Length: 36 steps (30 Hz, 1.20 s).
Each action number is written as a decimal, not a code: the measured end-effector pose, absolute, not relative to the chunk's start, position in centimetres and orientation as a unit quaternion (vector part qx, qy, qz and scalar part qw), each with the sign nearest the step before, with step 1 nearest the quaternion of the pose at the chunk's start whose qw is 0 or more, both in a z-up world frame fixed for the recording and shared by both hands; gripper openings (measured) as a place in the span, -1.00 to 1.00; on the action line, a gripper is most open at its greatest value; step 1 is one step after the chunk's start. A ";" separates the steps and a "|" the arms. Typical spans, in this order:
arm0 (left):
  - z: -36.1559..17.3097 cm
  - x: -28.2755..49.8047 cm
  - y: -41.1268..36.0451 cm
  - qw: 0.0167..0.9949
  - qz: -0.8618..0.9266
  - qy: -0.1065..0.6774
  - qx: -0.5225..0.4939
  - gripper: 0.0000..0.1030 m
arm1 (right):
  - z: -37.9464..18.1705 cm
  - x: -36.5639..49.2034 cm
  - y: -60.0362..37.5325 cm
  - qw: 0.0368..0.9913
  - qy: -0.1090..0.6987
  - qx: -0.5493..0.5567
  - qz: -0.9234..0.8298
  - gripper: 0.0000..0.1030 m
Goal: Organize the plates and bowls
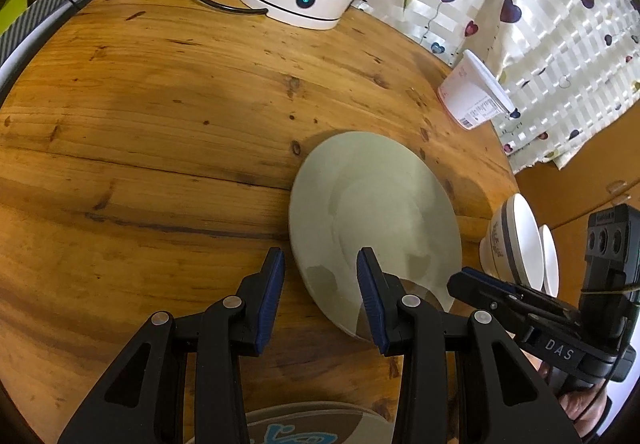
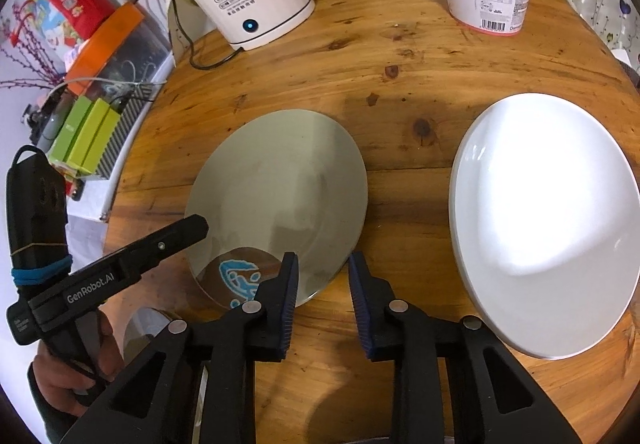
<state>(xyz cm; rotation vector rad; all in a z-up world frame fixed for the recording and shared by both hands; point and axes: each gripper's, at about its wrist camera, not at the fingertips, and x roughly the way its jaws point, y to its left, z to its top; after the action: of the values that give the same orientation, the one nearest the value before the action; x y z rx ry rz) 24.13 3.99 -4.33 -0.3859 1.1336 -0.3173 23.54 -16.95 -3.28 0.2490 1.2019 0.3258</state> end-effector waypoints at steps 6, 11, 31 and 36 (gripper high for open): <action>-4.4 24.4 3.6 0.816 -0.149 0.531 -0.171 -0.38 | -3.7 23.9 -16.8 0.803 0.567 0.111 0.148 -0.49; -4.4 24.3 3.5 0.820 -0.145 0.531 -0.158 -0.45 | -3.7 23.9 -16.7 0.806 0.564 0.105 0.144 -0.57; -4.3 22.7 3.7 0.828 -0.136 0.525 -0.144 -0.45 | -3.4 23.2 -16.1 0.817 0.552 0.081 0.147 -0.64; -4.0 22.2 3.6 0.832 -0.132 0.520 -0.140 -0.45 | -3.2 22.9 -15.9 0.820 0.547 0.077 0.149 -0.65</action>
<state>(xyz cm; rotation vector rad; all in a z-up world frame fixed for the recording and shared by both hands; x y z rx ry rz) 22.20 3.65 -3.99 -0.2964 1.1027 -0.2798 22.92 -15.94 -3.24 0.1638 1.1641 0.3170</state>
